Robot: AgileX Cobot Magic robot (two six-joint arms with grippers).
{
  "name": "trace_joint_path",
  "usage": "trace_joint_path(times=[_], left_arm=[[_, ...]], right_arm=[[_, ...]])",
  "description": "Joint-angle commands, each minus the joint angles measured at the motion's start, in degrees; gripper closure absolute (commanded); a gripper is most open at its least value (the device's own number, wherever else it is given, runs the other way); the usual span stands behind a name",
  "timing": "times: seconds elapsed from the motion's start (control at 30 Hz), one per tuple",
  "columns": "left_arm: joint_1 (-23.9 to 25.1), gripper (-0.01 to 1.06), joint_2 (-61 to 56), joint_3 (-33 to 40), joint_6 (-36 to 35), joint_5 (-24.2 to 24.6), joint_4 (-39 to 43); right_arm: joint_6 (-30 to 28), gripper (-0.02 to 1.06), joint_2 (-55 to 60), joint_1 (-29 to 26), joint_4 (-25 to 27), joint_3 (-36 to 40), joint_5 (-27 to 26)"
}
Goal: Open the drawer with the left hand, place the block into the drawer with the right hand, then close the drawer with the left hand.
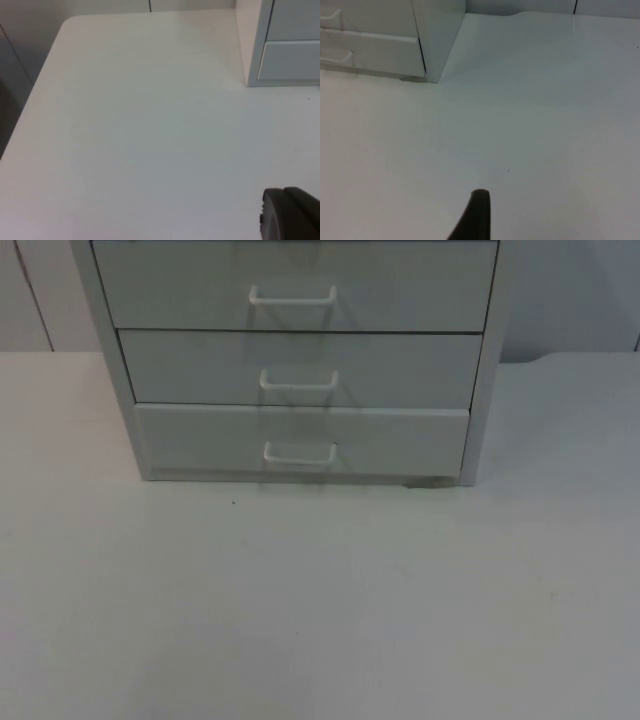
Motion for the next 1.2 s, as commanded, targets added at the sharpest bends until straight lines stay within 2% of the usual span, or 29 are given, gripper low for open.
trace_joint_path(times=[0.0,0.33,0.43,0.47,0.53,0.57,0.6,0.67,0.7,0.8,0.83,0.9,1.17], left_arm=[[-0.11,1.05,-0.22,0.25,-0.63,-0.16,0.3],[-1.19,1.05,-0.22,0.25,-0.54,-0.16,0.26],[-1.19,1.0,-0.22,0.25,-0.54,-0.16,0.26],[-1.19,0.92,-0.22,0.25,-0.54,-0.16,0.26],[-1.19,0.7,-0.22,0.25,-0.54,-0.16,0.26],[-1.19,0.52,-0.22,0.25,-0.54,-0.16,0.26],[-1.19,0.52,-0.22,0.25,-0.54,-0.16,0.26],[-1.19,0.11,-0.22,0.25,-0.54,-0.16,0.26],[-1.19,0.0,-0.22,0.25,-0.54,-0.16,0.26],[-1.19,0.0,-0.22,0.25,-0.5,-0.16,0.26],[-1.19,0.0,-0.22,0.25,-0.5,-0.16,0.26],[-1.19,0.0,-0.22,0.25,-0.5,-0.16,0.26],[-1.19,0.0,-0.22,0.25,-0.5,-0.16,0.26]], right_arm=[[0.01,0.24,-0.22,-0.01,-0.18,0.03,-0.7],[0.01,0.24,-0.22,-0.01,-0.18,0.03,-0.7],[0.01,0.24,-0.22,-0.01,-0.18,0.03,-0.7],[0.01,0.24,-0.22,-0.01,-0.18,0.03,-0.7],[0.01,0.24,-0.22,-0.01,-0.18,0.03,-0.7],[0.01,0.24,-0.22,-0.01,-0.18,0.03,-0.7],[0.01,0.24,-0.22,-0.01,-0.18,0.03,-0.7],[0.01,0.24,-0.22,-0.01,-0.18,0.03,-0.7],[0.01,0.24,-0.22,-0.01,-0.18,0.03,-0.7],[0.01,0.21,-0.22,-0.01,-0.18,0.03,-0.7],[0.01,0.16,-0.22,-0.01,-0.18,0.03,-0.7],[0.01,0.0,-0.22,-0.01,-0.18,0.03,-0.7],[0.01,-0.01,-0.22,-0.01,-0.18,0.03,-0.7]])
